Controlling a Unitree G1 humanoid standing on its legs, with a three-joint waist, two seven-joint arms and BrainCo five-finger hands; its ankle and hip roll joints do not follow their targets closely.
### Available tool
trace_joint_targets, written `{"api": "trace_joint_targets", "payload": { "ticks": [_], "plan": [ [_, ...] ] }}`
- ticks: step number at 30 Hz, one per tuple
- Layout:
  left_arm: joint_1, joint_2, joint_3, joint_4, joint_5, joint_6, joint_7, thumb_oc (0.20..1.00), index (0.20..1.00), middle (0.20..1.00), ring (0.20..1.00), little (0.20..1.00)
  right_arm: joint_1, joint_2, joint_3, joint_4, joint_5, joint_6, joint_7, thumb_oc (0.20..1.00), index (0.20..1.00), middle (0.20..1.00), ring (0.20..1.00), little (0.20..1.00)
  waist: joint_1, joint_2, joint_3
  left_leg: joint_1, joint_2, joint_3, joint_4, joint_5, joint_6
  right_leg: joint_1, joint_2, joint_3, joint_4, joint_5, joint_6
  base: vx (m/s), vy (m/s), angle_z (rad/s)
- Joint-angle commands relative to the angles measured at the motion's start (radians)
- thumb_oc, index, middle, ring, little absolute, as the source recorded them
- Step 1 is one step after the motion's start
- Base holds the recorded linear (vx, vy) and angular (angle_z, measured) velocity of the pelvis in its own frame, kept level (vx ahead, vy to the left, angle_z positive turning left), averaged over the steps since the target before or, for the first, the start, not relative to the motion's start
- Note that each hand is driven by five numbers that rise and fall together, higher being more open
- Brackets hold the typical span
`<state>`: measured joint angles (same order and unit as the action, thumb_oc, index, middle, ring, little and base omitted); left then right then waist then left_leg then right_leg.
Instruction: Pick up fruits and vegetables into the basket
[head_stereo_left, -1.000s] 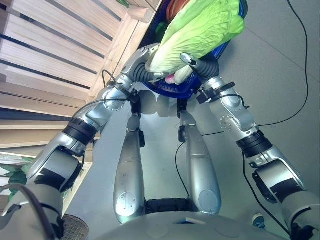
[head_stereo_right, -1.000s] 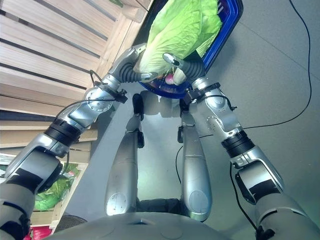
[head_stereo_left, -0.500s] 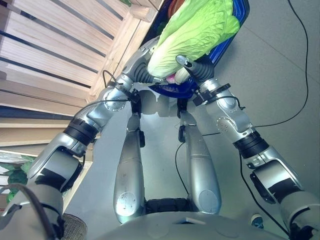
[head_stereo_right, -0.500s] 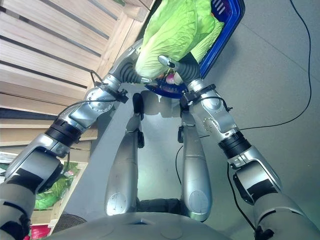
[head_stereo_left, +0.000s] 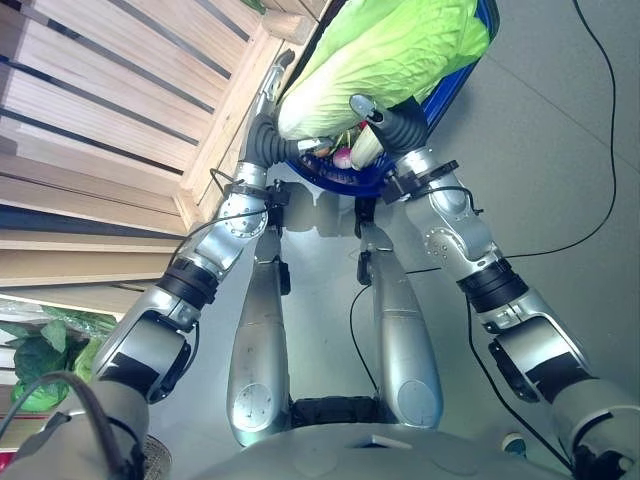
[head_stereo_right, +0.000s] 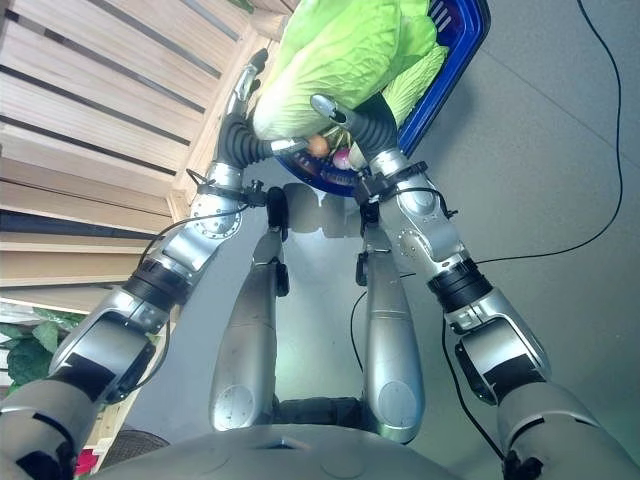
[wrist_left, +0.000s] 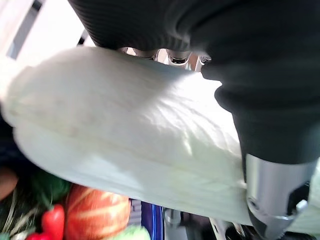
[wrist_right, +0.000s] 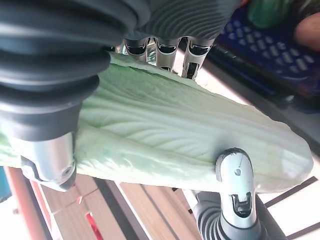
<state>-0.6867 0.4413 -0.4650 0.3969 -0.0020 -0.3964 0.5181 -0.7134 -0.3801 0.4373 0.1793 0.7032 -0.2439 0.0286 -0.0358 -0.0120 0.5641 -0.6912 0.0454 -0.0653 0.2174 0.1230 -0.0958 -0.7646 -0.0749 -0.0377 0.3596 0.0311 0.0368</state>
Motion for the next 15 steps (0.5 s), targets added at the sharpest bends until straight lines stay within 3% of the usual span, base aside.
{"api": "trace_joint_targets", "payload": {
  "ticks": [1, 8, 15],
  "plan": [
    [-0.012, 0.027, 0.184, 0.062, -0.08, -0.002, 0.12, 1.0, 1.0, 1.0, 1.0, 1.0, 0.051, -0.006, -0.056, -0.102, -0.03, -0.059, -0.009, 0.2, 0.2, 0.2, 0.2, 0.2, 0.003, -0.02, -0.044, -0.006, -0.056, 0.068, 0.07, -0.098, 0.021, 0.056, 0.038, -0.05, -0.018, -0.035, 0.042, 0.0, 0.027, 0.05],
    [-0.022, 0.026, 0.222, 0.17, -0.126, 0.008, 0.166, 1.0, 1.0, 1.0, 1.0, 1.0, 0.05, -0.015, -0.073, -0.046, -0.06, -0.059, -0.077, 0.2, 0.2, 0.2, 0.2, 0.2, -0.004, -0.011, -0.044, -0.006, -0.056, 0.072, 0.072, -0.097, 0.02, 0.054, 0.04, -0.049, -0.011, -0.044, 0.035, 0.0, 0.029, 0.01],
    [-0.061, 0.042, 0.207, 0.306, -0.147, 0.007, 0.165, 1.0, 1.0, 1.0, 1.0, 1.0, -0.017, -0.057, -0.072, 0.141, -0.045, -0.035, -0.174, 0.2, 0.2, 0.2, 0.2, 0.2, -0.001, -0.002, -0.044, -0.003, -0.054, 0.077, 0.071, -0.095, 0.018, 0.055, 0.037, -0.054, -0.009, -0.048, 0.03, 0.0, 0.0, 0.0]
  ]
}}
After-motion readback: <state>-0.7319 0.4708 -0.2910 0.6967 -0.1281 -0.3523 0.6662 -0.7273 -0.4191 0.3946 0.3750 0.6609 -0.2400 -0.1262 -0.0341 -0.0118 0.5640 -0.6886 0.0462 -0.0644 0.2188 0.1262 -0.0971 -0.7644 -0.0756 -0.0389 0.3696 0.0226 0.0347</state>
